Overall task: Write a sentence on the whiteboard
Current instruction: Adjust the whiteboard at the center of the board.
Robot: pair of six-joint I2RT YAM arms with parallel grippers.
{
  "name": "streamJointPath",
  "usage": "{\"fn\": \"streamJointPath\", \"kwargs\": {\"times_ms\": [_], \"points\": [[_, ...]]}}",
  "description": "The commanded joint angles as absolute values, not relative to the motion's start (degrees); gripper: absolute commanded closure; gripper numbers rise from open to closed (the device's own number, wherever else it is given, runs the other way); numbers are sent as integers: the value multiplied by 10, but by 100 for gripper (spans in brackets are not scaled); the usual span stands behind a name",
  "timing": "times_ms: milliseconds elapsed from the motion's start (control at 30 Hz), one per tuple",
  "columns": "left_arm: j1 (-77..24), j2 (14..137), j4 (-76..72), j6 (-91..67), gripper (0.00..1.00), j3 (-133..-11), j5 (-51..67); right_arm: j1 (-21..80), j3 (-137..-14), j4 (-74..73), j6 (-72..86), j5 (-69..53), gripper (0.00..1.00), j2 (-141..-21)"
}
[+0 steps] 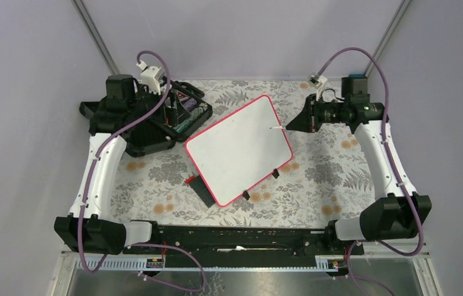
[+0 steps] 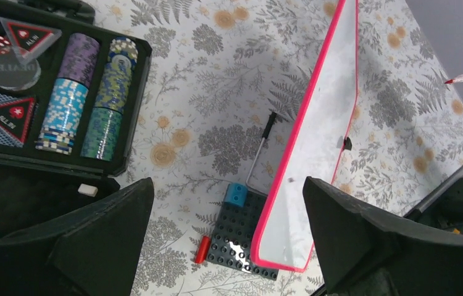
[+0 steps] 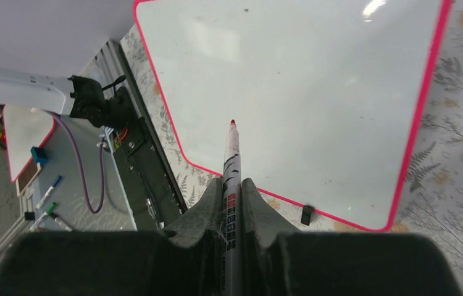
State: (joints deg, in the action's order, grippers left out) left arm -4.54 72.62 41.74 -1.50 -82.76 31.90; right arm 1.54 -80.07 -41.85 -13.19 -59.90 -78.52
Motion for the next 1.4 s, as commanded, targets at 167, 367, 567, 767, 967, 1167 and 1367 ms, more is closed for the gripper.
{"fn": "streamJointPath", "kwargs": {"times_ms": [167,367,567,767,967,1167,1367], "points": [[-37,723,451,70,1,-803,384,99,-869,-473,-206,-600,100,-834],[-37,777,467,99,3,-812,410,136,-868,-473,-223,-613,100,-836],[-38,844,469,105,9,-859,439,150,-866,-481,-235,-612,100,-834],[-64,925,468,110,12,-934,450,155,-869,-498,-246,-610,100,-830],[-91,981,469,101,15,-982,525,155,-866,-505,-249,-606,100,-813],[-138,1016,449,73,19,-997,586,155,-870,-516,-252,-605,100,-805],[-150,1066,448,65,42,-1030,637,155,-865,-517,-247,-601,100,-794]]}}
